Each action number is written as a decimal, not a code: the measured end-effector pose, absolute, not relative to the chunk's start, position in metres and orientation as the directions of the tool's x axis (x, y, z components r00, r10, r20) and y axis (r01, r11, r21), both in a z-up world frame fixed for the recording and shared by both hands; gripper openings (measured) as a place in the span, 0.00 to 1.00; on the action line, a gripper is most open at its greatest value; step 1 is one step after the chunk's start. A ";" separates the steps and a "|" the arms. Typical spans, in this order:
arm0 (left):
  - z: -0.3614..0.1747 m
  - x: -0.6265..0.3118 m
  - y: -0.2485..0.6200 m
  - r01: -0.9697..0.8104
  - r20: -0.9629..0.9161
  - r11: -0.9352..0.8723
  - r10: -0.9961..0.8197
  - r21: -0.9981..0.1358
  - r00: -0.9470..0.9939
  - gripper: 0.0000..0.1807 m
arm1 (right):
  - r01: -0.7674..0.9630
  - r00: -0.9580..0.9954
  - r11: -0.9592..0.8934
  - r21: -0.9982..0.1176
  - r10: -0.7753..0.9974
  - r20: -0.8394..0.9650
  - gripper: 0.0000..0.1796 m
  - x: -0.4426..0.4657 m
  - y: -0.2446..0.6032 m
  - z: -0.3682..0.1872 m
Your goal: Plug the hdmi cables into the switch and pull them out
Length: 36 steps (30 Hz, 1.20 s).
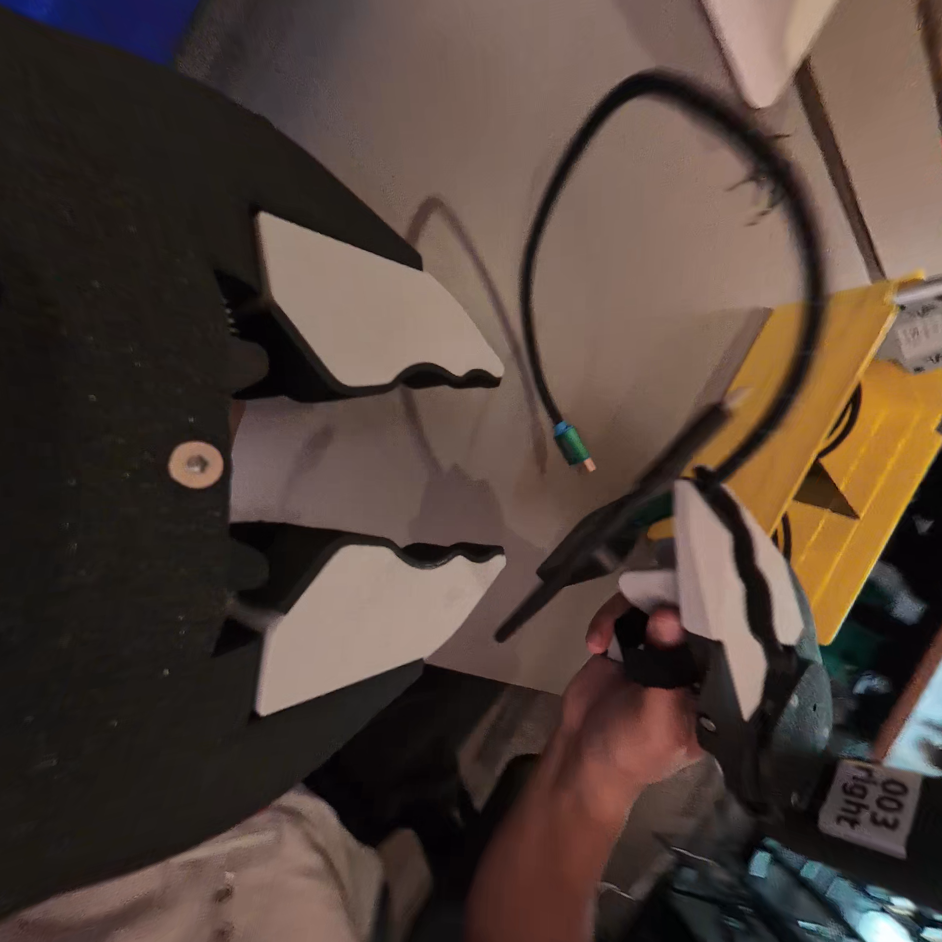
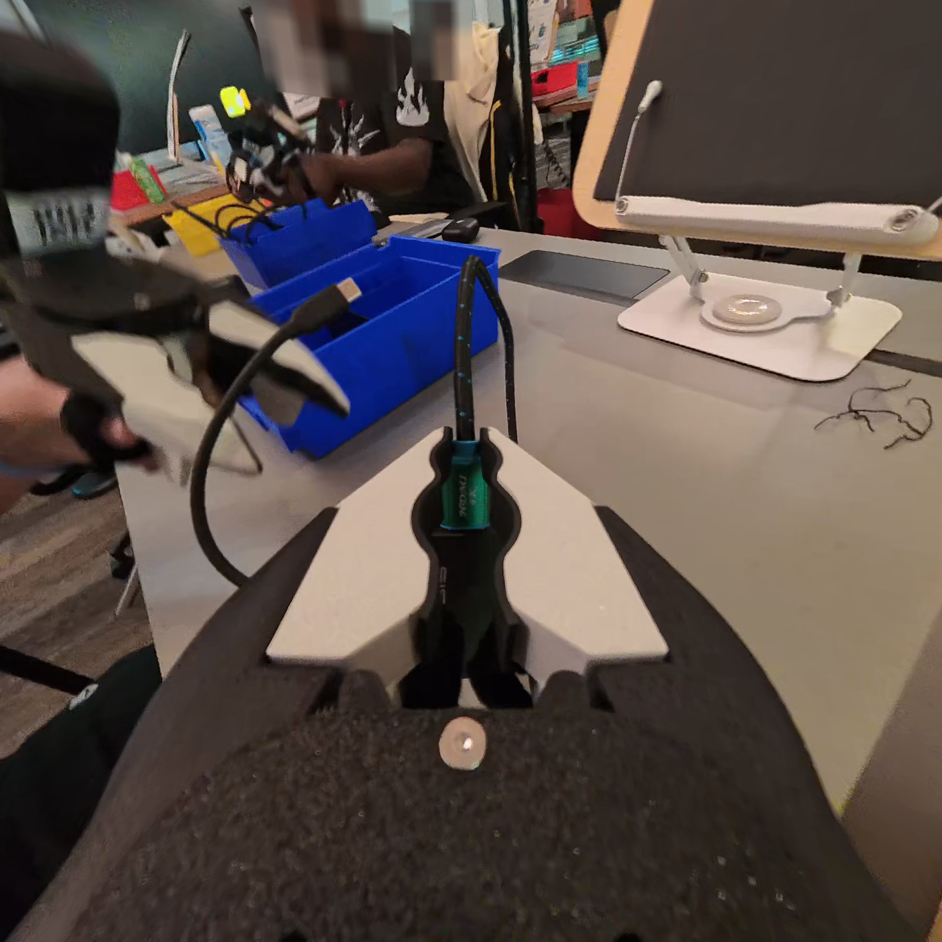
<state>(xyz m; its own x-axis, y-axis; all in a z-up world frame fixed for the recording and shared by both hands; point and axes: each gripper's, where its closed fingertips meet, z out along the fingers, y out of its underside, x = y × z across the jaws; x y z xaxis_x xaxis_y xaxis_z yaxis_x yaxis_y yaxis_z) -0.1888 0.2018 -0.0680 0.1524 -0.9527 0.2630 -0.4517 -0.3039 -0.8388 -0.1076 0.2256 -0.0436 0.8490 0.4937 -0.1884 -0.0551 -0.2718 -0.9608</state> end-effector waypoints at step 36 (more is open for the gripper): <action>-0.108 -0.166 0.236 -0.565 -0.451 0.127 -0.750 -0.816 0.483 0.08 | 0.231 0.898 -0.121 -0.966 0.409 0.163 0.16 -0.146 0.222 -0.066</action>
<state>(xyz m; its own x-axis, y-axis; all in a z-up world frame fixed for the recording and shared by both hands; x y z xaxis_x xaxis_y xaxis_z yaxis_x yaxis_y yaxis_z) -0.1660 0.2360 -0.1079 0.4833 -0.7503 -0.4510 -0.5646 0.1265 -0.8156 -0.1459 0.2220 -0.0661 0.8980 0.4087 0.1632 0.2305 -0.1210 -0.9655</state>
